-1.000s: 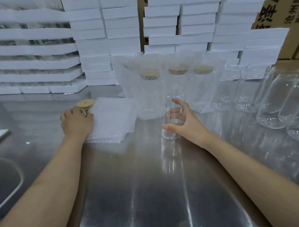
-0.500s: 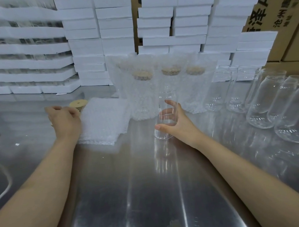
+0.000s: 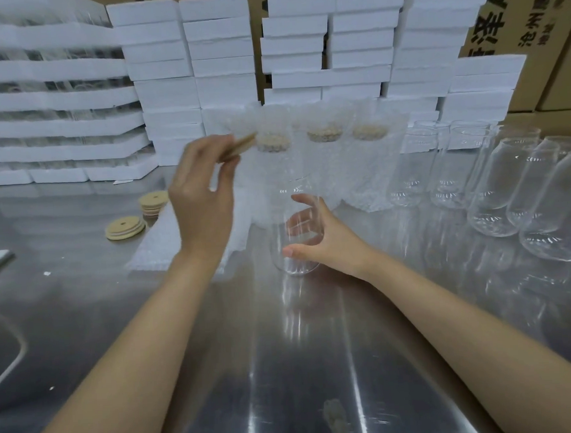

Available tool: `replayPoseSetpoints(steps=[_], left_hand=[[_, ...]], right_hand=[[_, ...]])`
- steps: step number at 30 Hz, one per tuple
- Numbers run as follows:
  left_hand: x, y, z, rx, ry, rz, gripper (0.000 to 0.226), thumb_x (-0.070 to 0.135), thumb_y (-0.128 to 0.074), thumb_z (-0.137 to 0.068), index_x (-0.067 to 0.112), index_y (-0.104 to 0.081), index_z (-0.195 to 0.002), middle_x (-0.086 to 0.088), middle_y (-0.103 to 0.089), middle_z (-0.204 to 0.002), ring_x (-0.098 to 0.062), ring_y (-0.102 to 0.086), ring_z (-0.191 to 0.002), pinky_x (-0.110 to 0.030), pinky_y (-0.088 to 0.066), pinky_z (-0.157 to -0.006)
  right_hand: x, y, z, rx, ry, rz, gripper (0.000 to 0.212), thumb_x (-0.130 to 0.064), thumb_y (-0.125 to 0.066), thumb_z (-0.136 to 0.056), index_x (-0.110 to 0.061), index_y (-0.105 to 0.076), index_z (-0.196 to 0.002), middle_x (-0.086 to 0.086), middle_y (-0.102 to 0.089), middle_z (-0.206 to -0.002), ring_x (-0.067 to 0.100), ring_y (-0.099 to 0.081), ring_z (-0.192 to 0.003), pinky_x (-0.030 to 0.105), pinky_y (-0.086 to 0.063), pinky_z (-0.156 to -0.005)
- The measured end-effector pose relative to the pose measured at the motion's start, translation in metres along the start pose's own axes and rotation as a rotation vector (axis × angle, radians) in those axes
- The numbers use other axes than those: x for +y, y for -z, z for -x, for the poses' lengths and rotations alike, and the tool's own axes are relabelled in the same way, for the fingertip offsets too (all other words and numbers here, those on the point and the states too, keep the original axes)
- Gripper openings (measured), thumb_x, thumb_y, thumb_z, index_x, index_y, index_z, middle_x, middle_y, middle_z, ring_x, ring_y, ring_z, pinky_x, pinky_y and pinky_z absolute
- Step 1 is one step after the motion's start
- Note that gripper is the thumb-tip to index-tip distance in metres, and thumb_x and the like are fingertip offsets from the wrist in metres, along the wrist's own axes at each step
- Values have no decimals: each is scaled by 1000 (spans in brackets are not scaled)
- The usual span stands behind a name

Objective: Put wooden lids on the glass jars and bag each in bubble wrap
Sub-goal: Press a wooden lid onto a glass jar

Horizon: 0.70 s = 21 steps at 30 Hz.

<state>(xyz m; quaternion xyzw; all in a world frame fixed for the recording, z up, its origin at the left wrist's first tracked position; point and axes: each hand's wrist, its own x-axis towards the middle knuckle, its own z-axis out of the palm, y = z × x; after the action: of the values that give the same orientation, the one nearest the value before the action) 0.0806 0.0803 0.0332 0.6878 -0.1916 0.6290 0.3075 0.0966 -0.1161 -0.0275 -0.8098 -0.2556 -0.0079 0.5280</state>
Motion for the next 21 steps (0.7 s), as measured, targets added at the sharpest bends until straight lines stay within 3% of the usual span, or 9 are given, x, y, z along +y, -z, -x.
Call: replayPoseSetpoints(steps=[4,7,11,14,18,21], left_hand=[[25,-7,4,-115,-206,91,22,-5,-65,-87,-4,-68,-108,-13,-68,-107,-20,-62,-103,-29,-51,-94],[23,-5,3,-192,-269,121,24,-7,-61,-89,-5,-66,-112,-14,-67,-109,-22,-61,-104,-29,-51,-94],[21,-4,6,-286,-329,153,27,-13,-54,-89,-6,-65,-113,0,-60,-113,-20,-59,-105,-24,-45,-95],[21,-4,8,-346,-263,146,34,-15,-51,-85,-3,-65,-114,-5,-63,-113,-21,-58,-105,-23,-43,-96],[25,-6,12,-401,-143,126,34,11,-50,-90,6,-62,-122,-8,-60,-113,-18,-52,-106,-20,-38,-95],[33,-15,18,-385,-108,77,35,23,-50,-91,10,-63,-121,-7,-57,-112,-19,-49,-106,-27,-40,-92]], right_hand=[[-5,-5,2,-20,18,7,90,-51,-81,-64,-50,-27,-135,-12,-57,-115,5,-63,-104,29,-57,-86],[-5,-6,3,-17,9,-3,89,-53,-81,-64,-51,-26,-134,-12,-57,-115,3,-63,-104,30,-56,-88],[-3,-7,1,13,5,-21,92,-56,-81,-61,-47,-27,-134,-11,-57,-114,-3,-59,-107,27,-55,-88],[-3,-7,1,20,2,-12,92,-56,-81,-61,-48,-26,-134,-11,-57,-116,-2,-58,-109,27,-55,-89],[-3,-8,1,33,2,-6,94,-56,-80,-61,-42,-27,-137,-11,-56,-117,-3,-58,-109,26,-54,-89],[-4,-10,1,48,3,-11,94,-53,-80,-63,-37,-27,-139,-10,-55,-120,0,-58,-112,29,-54,-91]])
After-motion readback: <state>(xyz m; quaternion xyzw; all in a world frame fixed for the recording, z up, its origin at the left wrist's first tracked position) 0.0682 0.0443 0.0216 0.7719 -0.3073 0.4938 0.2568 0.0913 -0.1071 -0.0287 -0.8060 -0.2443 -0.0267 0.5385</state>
